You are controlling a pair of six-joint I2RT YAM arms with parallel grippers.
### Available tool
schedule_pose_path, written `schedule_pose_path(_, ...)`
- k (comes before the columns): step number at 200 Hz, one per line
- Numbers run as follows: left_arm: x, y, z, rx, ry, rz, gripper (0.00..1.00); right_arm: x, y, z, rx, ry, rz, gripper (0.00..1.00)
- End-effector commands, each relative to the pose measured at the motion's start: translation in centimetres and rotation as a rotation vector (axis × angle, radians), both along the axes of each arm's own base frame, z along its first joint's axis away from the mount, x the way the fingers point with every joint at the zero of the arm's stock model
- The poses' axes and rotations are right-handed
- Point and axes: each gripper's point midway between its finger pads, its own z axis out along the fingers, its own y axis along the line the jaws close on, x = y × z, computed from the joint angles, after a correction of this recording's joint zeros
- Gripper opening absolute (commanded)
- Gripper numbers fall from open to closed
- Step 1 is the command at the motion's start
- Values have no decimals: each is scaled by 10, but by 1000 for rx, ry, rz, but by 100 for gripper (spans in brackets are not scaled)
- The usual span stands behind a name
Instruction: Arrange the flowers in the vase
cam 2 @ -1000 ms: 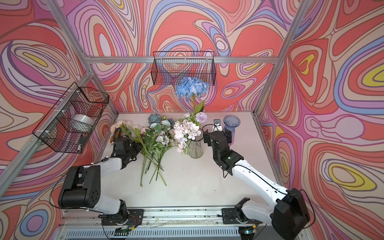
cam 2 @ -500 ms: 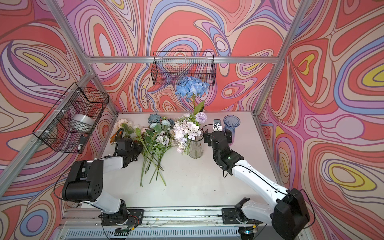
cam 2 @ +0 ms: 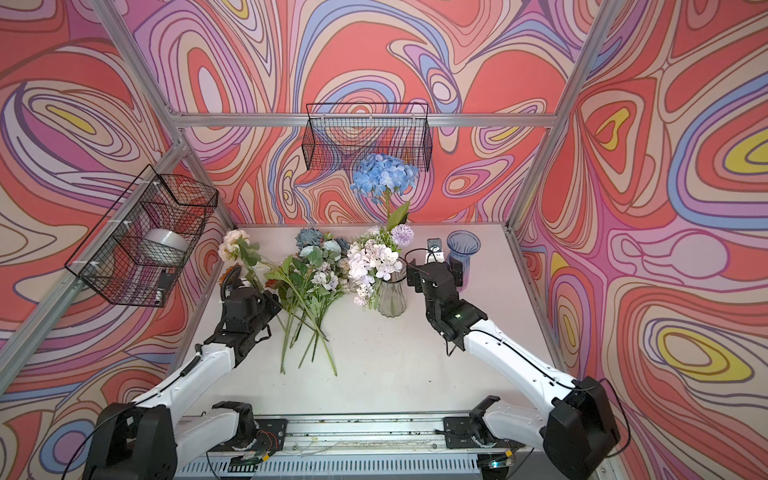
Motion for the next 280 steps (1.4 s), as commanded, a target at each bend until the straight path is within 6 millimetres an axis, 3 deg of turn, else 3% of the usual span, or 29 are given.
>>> schedule_pose_path(1,2,0,31,92,-55,7,0,1,0,20,49,-46,-2,98)
schedule_pose_path(41,17,-44,69,120,-164,-157,0,0,-1,26,65,-60,-2,98)
schedule_pose_path(99,32,-106,95,247,-277,-441,0,-6,-3,36,80,-80,5,98)
schedule_pose_path(142,31,-128,103,327,-337,-604,0,-6,-3,38,76,-84,9,98)
schedule_pose_path(170,35,-117,89,401,-264,-574,0,-5,-1,36,75,-78,13,98)
schedule_pose_path(199,44,-68,65,619,-32,-365,0,-6,-2,36,70,-77,13,98)
schedule_pose_path(215,45,-52,60,702,37,-282,0,-7,-3,37,72,-81,11,98)
schedule_pose_path(280,40,-39,56,635,40,-169,0,-10,-5,37,71,-83,9,98)
